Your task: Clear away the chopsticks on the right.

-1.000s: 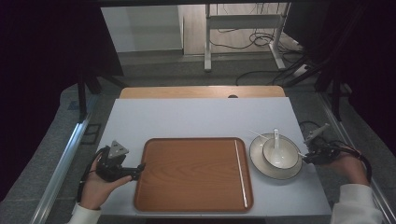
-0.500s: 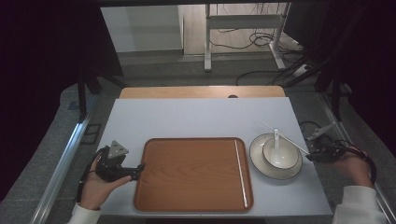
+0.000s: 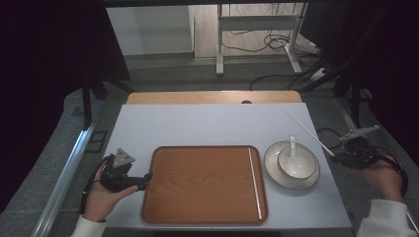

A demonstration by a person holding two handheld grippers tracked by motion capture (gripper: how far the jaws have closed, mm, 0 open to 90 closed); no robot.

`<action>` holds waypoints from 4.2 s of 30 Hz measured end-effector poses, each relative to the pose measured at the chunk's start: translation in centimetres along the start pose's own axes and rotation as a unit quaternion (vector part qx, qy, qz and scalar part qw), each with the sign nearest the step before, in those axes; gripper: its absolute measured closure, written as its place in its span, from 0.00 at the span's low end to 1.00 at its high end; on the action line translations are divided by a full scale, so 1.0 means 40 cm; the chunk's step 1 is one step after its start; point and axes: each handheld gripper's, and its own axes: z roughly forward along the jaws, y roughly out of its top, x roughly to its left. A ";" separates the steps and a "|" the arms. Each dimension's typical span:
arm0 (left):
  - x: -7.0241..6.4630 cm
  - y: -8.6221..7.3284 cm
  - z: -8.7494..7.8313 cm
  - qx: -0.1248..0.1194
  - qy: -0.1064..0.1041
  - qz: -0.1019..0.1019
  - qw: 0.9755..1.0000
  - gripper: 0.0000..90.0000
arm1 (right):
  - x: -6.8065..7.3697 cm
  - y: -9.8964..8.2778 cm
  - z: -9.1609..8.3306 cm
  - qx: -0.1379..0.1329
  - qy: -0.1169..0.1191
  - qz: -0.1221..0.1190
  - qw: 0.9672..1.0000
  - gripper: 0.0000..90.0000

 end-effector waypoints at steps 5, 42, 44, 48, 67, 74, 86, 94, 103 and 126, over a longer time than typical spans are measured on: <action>-0.004 0.001 0.003 0.001 -0.001 0.001 1.000 0.13 | 0.005 0.005 -0.025 -0.031 0.010 0.009 0.999 0.93; 0.000 0.000 -0.002 -0.001 -0.003 0.000 1.000 0.13 | 0.331 0.201 -0.036 -0.059 0.101 -0.091 0.989 0.93; 0.000 0.000 -0.002 -0.002 -0.003 -0.001 1.000 0.13 | 0.350 0.209 -0.026 -0.056 0.104 -0.093 0.989 0.93; 0.001 -0.001 -0.001 -0.007 -0.006 -0.009 1.000 0.13 | 0.379 0.215 -0.010 -0.052 0.108 -0.097 0.988 0.93; 0.009 -0.003 -0.013 -0.015 -0.016 -0.015 1.000 0.13 | 0.521 0.197 0.072 -0.019 0.120 -0.088 0.989 0.93; 0.005 -0.004 -0.013 -0.015 -0.014 -0.015 1.000 0.13 | 0.563 0.183 0.112 0.000 0.113 -0.087 0.990 0.93; 0.007 0.002 -0.004 -0.013 -0.015 -0.014 1.000 0.14 | 0.607 0.165 0.186 0.050 0.105 -0.096 0.989 0.93; 0.008 0.005 -0.001 -0.012 -0.016 -0.011 1.000 0.14 | 0.622 0.154 0.208 0.073 0.098 -0.103 0.987 0.92; 0.006 0.005 -0.003 -0.014 -0.015 -0.010 1.000 0.14 | 0.626 0.150 0.215 0.078 0.088 -0.109 0.987 0.92; 0.004 0.006 -0.001 -0.011 -0.015 -0.006 1.000 0.14 | 0.659 0.195 0.196 -0.005 0.099 -0.140 0.985 0.60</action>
